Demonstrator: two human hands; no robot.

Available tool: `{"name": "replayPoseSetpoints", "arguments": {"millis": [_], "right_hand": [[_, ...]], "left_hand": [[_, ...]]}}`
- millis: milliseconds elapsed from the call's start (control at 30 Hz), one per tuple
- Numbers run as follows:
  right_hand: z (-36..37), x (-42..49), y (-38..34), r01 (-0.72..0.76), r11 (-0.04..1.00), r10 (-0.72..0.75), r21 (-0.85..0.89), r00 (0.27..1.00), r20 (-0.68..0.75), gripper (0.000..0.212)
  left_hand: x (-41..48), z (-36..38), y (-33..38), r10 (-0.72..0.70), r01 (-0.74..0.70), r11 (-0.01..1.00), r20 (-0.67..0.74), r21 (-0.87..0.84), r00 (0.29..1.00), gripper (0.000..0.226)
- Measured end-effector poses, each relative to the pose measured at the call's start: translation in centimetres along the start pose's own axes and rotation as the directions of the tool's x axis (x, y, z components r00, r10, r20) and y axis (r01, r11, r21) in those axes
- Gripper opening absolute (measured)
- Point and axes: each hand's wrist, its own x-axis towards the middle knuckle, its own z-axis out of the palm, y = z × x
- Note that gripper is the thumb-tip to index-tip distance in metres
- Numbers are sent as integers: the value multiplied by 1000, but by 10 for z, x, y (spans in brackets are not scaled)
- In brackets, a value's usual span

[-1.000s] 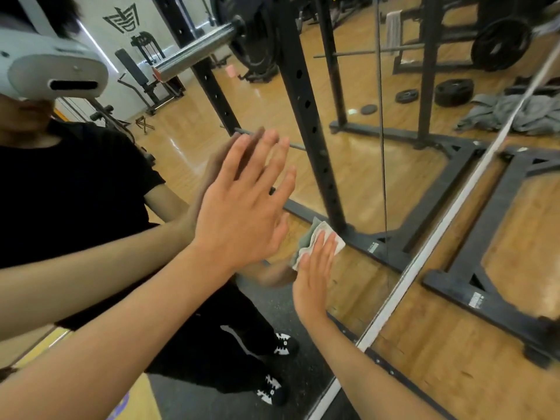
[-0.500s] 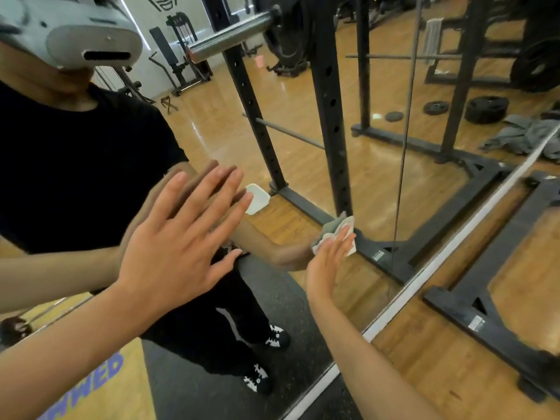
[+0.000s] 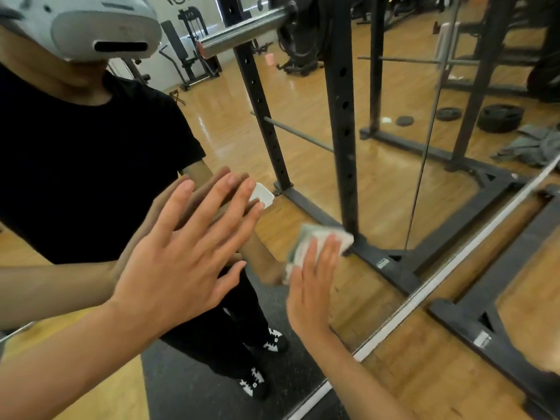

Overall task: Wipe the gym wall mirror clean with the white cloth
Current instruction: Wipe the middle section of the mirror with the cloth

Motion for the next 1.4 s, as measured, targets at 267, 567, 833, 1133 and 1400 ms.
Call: {"name": "replayPoseSetpoints", "arguments": {"millis": [267,567,833,1133,1400], "right_hand": [[-63,168,-21,-322,903,401,284,867,-296,59],[-17,23,11,95,994,-96,-46,995,-7,59],[-67,158,-26,-276,932,337,237,899,-280,64],[-18,24,-10,139,986,-139,-87,990,4,57],[-58,141,-57,214,975,-221,-55,945,-239,58]], "left_hand": [[-1,6,2,-2,4,997,-28,81,1000,84],[0,5,1,2,-1,997,-15,80,1000,91],[2,4,2,7,-4,993,-25,116,1000,87],[2,6,4,-6,8,995,-22,100,1000,79],[2,5,2,-6,9,995,-29,100,1000,86]]}}
